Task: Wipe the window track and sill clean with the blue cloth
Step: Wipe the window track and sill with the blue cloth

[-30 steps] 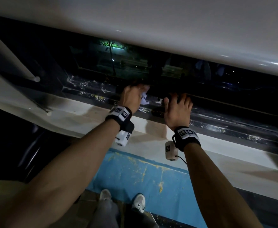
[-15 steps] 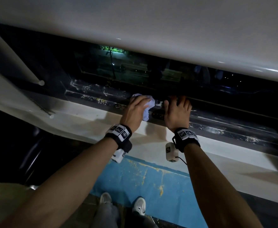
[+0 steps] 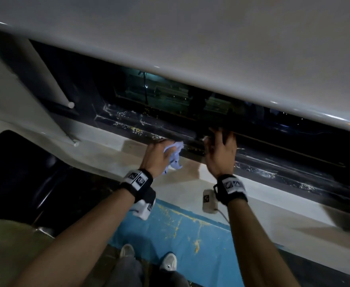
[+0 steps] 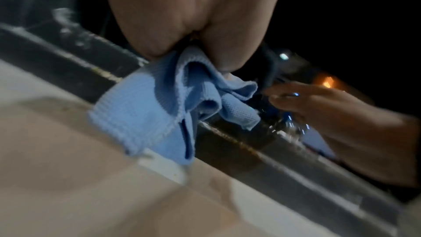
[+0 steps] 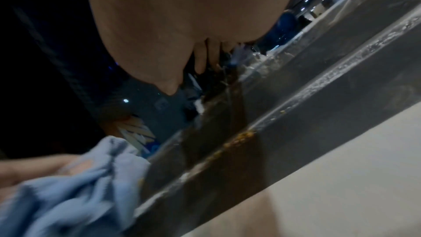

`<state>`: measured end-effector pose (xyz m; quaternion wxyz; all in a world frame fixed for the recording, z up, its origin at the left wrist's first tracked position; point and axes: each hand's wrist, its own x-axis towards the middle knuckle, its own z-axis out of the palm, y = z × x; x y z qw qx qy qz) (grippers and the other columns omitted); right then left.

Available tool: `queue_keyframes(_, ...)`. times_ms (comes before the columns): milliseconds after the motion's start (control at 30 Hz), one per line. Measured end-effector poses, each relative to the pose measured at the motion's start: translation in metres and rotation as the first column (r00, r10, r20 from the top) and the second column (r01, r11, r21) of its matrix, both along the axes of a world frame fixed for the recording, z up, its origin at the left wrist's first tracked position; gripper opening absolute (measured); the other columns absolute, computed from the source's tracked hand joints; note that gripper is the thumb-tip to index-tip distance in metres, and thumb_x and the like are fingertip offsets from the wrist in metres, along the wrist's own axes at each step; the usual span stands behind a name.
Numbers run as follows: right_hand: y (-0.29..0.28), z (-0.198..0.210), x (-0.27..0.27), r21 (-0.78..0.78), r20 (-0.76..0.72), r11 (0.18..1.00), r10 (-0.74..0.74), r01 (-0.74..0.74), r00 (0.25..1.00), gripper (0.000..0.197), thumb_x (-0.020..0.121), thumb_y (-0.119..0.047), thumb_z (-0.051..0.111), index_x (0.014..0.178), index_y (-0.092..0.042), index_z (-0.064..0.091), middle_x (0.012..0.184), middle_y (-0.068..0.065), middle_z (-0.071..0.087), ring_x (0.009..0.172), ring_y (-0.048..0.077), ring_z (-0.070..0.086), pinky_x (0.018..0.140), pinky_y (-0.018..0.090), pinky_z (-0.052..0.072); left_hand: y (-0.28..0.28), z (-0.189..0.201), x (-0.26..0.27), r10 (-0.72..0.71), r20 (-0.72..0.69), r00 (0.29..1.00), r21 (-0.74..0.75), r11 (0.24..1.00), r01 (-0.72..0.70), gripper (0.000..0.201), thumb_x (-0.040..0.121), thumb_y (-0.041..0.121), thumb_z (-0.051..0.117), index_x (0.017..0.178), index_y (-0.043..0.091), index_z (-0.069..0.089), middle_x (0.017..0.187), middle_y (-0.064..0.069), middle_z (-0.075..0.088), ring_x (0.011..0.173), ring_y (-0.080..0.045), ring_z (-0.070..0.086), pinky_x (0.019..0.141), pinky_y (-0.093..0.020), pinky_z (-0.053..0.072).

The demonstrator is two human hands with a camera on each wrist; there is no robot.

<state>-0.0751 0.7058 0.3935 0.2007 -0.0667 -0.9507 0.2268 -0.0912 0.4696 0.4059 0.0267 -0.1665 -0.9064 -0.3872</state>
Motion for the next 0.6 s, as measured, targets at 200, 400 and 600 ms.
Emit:
queue_keyframes(200, -0.100, 0.020, 0.056, -0.628, 0.038, 0.764, 0.221, -0.149, 0.975, 0.013, 0.108, -0.029, 0.062, 0.118, -0.025, 0.070, 0.117, -0.005, 0.073, 0.105, 0.012, 0.069, 0.090, 0.038, 0.059, -0.047, 0.000, 0.036, 0.320, 0.129, 0.939, 0.259, 0.903, -0.343, 0.011, 0.100, 0.024, 0.068, 0.108, 0.020, 0.075, 0.098, 0.000, 0.074, 0.094, -0.016, 0.068, 0.077, -0.017, 0.047)
queue_keyframes(400, -0.176, 0.042, 0.045, -0.990, 0.073, 0.135, 0.303, 0.033, 0.950, 0.038, 0.111, -0.043, 0.055, 0.132, -0.012, 0.061, 0.118, 0.009, 0.073, 0.108, 0.020, 0.070, 0.097, 0.041, 0.057, -0.052, 0.030, 0.049, 0.212, 0.310, 0.927, 0.417, 0.846, -0.332, 0.024, 0.107, 0.042, 0.052, 0.110, 0.028, 0.071, 0.103, 0.011, 0.076, 0.097, -0.005, 0.071, 0.087, -0.029, 0.056)
queue_keyframes(600, -0.186, 0.036, 0.000, -0.893, 0.224, 0.434, 0.193, 0.122, 0.955, 0.067, 0.089, -0.059, 0.074, 0.129, -0.010, 0.051, 0.117, 0.004, 0.071, 0.102, 0.018, 0.072, 0.096, 0.051, 0.060, -0.111, 0.028, 0.017, 0.088, 0.247, 0.965, 0.336, 0.926, -0.171, 0.023, 0.105, 0.032, 0.059, 0.123, 0.025, 0.072, 0.115, 0.010, 0.076, 0.106, -0.003, 0.071, 0.097, -0.034, 0.058)
